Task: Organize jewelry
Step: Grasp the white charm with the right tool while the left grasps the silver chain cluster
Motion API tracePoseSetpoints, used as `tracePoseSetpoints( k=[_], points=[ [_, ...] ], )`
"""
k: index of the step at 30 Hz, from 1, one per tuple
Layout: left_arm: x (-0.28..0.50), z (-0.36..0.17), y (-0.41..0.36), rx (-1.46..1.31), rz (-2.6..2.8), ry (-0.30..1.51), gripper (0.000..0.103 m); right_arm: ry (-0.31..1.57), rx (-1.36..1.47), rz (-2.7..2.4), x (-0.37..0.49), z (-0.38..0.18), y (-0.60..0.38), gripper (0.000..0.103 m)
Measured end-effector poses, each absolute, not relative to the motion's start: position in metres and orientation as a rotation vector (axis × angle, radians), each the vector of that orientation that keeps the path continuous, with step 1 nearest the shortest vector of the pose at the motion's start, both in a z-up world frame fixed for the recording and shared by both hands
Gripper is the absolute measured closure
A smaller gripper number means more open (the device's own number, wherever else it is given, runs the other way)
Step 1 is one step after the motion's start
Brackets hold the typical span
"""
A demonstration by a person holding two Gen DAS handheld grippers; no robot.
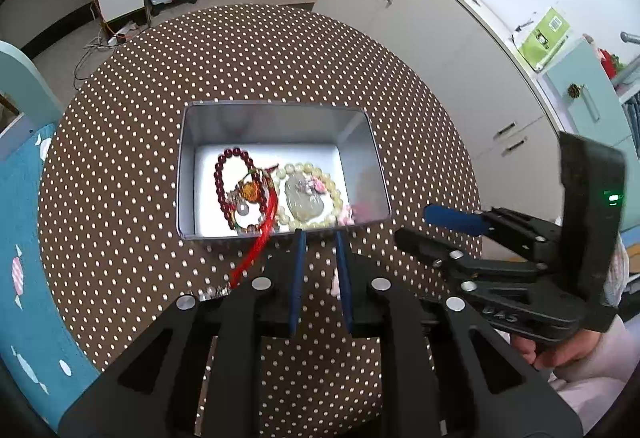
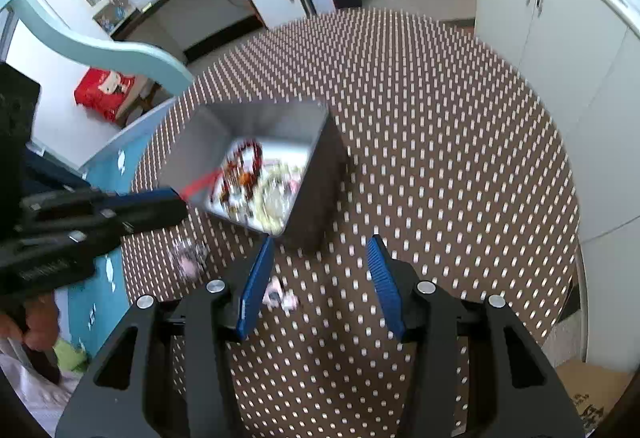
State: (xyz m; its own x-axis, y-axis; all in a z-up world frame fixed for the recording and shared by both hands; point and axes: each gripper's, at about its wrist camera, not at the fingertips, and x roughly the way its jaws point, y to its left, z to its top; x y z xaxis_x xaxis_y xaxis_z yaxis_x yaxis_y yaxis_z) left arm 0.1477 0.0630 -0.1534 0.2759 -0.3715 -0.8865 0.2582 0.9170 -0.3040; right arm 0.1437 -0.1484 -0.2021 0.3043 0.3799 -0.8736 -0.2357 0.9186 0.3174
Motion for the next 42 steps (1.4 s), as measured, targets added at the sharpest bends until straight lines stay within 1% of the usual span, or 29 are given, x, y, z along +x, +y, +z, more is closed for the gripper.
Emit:
tracePoseSetpoints(
  k=[1,2,3,4,9,14,19,20,31,42],
  points=[
    [0.145,-0.155,0.063,-0.104,-0.427,1.225,0.084,1.214,0.137,0.426,0.139,-0.208,-0.146,0.057],
    [0.140,-0.158,0.063,-0.101,-0.429,1.236,0.078,1.224,0.136,0.436,0.137,-0.211,-0.145,0.058],
    [0.138,-0.161,0.063,-0.102,-0.434,1.245,0.077,1.237,0.131,0.451,0.133,-0.215,-0.142,0.061],
    [0.136,-0.164,0.064,-0.103,-0.439,1.255,0.077,1.248,0.126,0.468,0.130,-0.218,-0.139,0.064],
    [0.124,-0.188,0.067,-0.098,-0.416,1.337,0.077,1.267,0.067,0.506,0.123,-0.227,-0.123,0.071],
    [0.119,-0.205,0.082,-0.135,-0.348,1.392,0.077,1.265,-0.019,0.510,0.119,-0.235,-0.106,0.079],
    [0.119,-0.218,0.103,-0.198,-0.271,1.429,0.077,1.235,-0.070,0.509,0.119,-0.236,-0.095,0.084],
    [0.119,-0.220,0.106,-0.205,-0.260,1.434,0.077,1.233,-0.078,0.506,0.119,-0.236,-0.093,0.088],
    [0.122,-0.236,0.118,-0.221,-0.220,1.468,0.077,1.246,-0.002,0.502,0.127,-0.241,-0.106,0.091],
    [0.157,-0.238,0.105,-0.181,-0.184,1.450,0.077,1.237,0.032,0.509,0.132,-0.233,-0.115,0.091]
  ],
)
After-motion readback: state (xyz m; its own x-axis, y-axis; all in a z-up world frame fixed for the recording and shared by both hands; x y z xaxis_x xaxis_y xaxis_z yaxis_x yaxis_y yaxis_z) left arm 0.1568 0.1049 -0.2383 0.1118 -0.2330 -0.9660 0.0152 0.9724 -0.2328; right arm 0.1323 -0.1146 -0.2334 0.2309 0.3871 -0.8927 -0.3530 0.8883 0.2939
